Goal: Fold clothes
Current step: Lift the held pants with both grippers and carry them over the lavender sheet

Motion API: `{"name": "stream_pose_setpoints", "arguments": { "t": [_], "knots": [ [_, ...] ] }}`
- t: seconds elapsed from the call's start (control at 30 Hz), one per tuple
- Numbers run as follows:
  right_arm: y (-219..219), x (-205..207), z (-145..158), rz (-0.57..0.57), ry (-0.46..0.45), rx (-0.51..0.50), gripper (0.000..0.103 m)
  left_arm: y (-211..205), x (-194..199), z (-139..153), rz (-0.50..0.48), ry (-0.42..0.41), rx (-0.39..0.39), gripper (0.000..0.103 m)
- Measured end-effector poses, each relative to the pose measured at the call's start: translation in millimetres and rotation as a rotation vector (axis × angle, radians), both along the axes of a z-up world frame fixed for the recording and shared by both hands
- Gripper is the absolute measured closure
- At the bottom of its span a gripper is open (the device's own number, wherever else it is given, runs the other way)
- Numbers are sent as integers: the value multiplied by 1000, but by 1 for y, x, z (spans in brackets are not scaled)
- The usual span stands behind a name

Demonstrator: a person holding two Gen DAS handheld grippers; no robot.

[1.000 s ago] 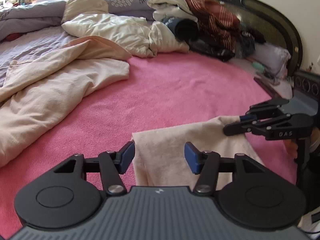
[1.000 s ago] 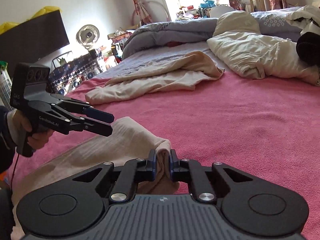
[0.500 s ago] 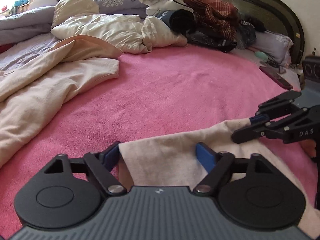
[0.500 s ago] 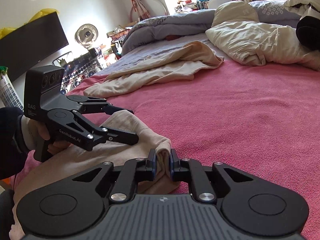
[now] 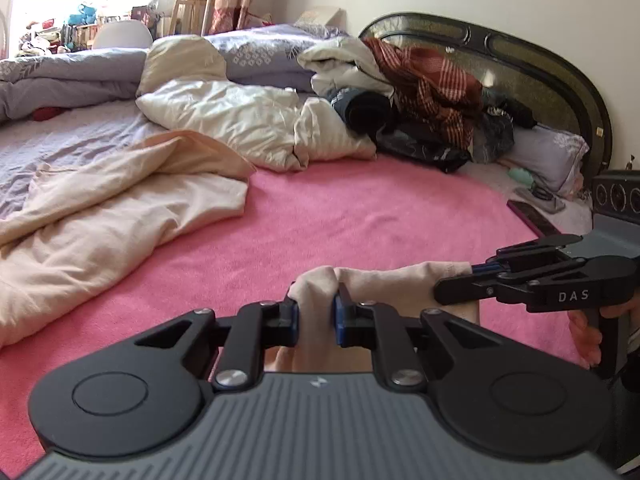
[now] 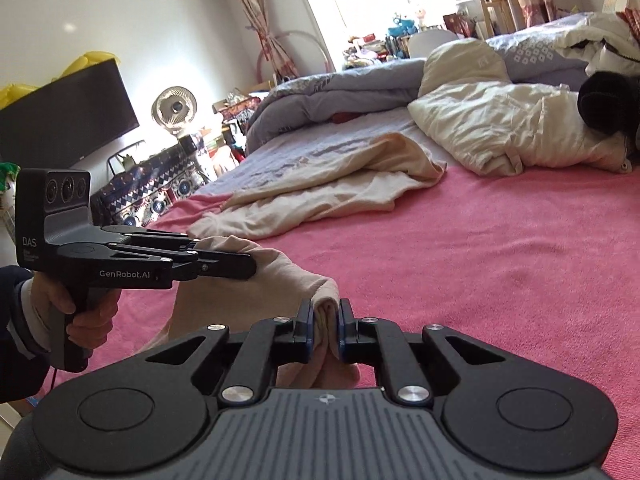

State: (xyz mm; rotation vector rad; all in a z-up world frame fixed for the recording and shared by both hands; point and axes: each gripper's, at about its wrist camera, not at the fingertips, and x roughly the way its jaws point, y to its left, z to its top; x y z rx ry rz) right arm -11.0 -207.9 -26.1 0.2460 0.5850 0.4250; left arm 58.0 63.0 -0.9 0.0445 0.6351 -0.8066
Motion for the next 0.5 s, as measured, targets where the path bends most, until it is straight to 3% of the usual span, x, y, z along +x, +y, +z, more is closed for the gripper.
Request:
{"name": "stream_pose_setpoints", "arguments": {
  "t": [0.23,0.5],
  "knots": [
    [10,-37,72,21,-145,-3,91,26,-51,72,27,-155,-96,86],
    [27,-92,185,56,-383,-65,92,43,-113,177,32,-395,-148,85]
  ]
}}
